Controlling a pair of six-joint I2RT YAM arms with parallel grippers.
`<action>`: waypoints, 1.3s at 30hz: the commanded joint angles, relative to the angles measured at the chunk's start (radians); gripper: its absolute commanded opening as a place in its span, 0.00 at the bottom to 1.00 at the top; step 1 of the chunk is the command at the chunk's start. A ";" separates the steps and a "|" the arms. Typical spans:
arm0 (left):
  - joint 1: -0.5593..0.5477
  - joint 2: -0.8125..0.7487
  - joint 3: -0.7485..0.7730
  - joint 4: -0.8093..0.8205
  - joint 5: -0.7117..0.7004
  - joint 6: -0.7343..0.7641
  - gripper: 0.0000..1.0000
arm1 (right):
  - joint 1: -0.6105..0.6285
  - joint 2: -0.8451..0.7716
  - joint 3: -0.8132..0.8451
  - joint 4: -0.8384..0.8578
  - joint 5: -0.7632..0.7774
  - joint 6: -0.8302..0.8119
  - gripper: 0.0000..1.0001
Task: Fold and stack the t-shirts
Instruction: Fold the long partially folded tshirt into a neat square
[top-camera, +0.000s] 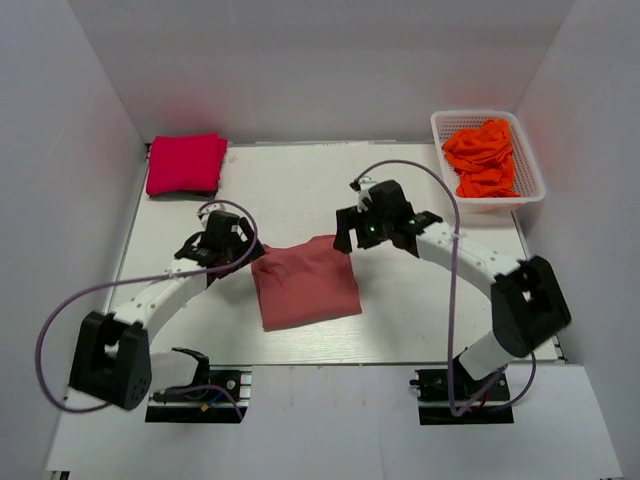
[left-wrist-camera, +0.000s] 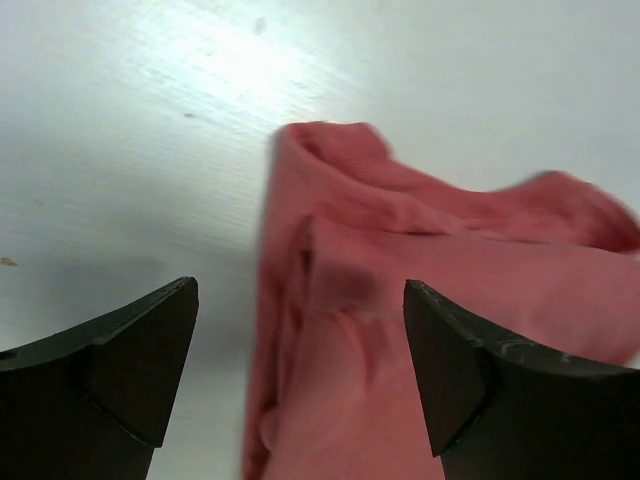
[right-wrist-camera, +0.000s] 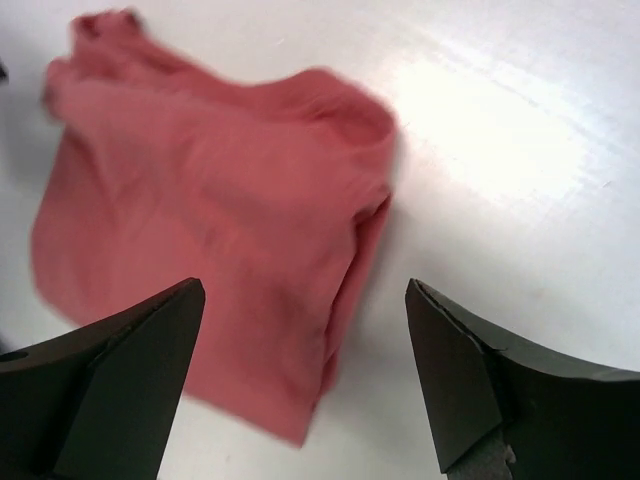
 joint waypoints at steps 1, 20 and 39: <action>0.009 0.098 0.025 -0.024 -0.098 -0.013 0.92 | -0.005 0.088 0.081 -0.007 0.127 0.031 0.86; 0.009 0.195 0.061 0.097 0.055 0.019 0.50 | -0.008 0.274 0.171 0.021 0.068 0.103 0.66; 0.009 -0.025 0.021 0.145 0.166 0.048 0.00 | -0.005 0.184 0.194 -0.004 0.044 0.089 0.00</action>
